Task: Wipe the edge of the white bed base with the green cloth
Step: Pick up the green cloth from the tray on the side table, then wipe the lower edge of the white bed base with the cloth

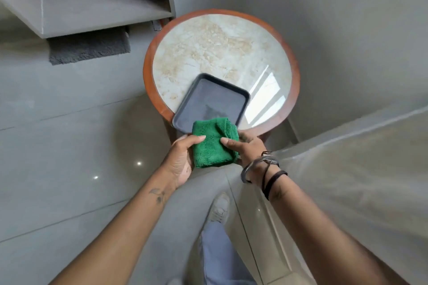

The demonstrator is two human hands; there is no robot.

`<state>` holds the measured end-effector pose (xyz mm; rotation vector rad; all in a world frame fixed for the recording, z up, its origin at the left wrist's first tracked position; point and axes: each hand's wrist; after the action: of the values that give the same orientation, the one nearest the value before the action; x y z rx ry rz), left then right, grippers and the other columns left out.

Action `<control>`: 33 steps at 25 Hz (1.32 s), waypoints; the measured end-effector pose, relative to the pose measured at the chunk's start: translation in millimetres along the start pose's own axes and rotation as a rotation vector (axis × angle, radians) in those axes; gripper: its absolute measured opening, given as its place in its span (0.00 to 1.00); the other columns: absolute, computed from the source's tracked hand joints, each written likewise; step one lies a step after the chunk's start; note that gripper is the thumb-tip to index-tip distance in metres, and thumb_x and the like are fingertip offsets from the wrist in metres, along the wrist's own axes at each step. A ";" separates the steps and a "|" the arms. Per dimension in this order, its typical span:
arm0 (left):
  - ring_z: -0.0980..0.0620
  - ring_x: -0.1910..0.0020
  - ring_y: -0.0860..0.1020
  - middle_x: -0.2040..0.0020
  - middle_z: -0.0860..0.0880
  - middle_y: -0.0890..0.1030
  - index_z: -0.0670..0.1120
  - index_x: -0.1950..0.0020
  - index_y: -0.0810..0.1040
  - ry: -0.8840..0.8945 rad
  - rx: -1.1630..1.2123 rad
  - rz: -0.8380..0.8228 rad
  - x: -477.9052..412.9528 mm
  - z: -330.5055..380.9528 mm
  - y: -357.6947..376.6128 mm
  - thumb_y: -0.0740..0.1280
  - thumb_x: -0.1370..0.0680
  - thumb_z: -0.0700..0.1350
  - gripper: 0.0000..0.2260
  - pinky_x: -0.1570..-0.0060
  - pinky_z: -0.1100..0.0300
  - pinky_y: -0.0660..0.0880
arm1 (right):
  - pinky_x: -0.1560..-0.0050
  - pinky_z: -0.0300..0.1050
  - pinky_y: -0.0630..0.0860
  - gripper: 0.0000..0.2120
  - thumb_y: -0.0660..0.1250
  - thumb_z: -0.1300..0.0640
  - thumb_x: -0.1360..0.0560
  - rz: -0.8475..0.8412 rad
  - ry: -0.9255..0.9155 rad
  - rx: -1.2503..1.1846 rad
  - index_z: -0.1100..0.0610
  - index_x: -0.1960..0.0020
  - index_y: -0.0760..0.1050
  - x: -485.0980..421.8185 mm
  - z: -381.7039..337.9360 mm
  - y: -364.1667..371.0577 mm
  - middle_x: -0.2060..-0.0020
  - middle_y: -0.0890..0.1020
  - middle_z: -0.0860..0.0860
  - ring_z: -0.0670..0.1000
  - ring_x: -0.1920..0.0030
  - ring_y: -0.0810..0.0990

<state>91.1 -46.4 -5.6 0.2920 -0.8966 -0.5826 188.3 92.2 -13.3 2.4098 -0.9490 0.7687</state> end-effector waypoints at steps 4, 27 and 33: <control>0.38 0.37 0.80 0.37 0.35 0.81 0.35 0.33 0.76 -0.234 -0.022 0.006 36.3 -90.0 -28.7 0.64 0.22 0.36 0.18 0.40 0.44 0.79 | 0.58 0.46 0.82 0.11 0.73 0.70 0.32 0.162 0.039 0.056 0.58 0.54 0.79 55.4 81.0 -21.5 0.63 0.84 0.51 0.50 0.65 0.83; 0.43 0.46 0.82 0.45 0.41 0.84 0.41 0.35 0.78 -0.032 -0.372 0.488 -203.7 -583.1 -32.6 0.65 0.21 0.42 0.15 0.47 0.58 0.75 | 0.29 0.66 0.30 0.45 0.68 0.38 0.33 0.592 -0.291 2.455 0.58 0.23 0.58 -10.0 317.1 -293.7 0.20 0.48 0.57 0.58 0.21 0.43; 0.44 0.30 0.72 0.30 0.44 0.76 0.48 0.26 0.71 -0.182 0.004 0.187 -235.3 -636.4 -5.0 0.57 0.21 0.63 0.29 0.27 0.45 0.65 | 0.29 0.62 0.25 0.42 0.69 0.39 0.33 0.652 -0.445 2.433 0.55 0.24 0.62 -20.9 322.7 -303.5 0.21 0.53 0.55 0.57 0.21 0.45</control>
<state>484.8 88.2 -541.6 0.1581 -1.0877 -0.4381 501.2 121.4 -326.2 4.1252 -0.9487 3.0082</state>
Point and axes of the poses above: each hand's wrist, its own x-axis away from the middle knuckle, its own y-axis out of the palm, z = x × y
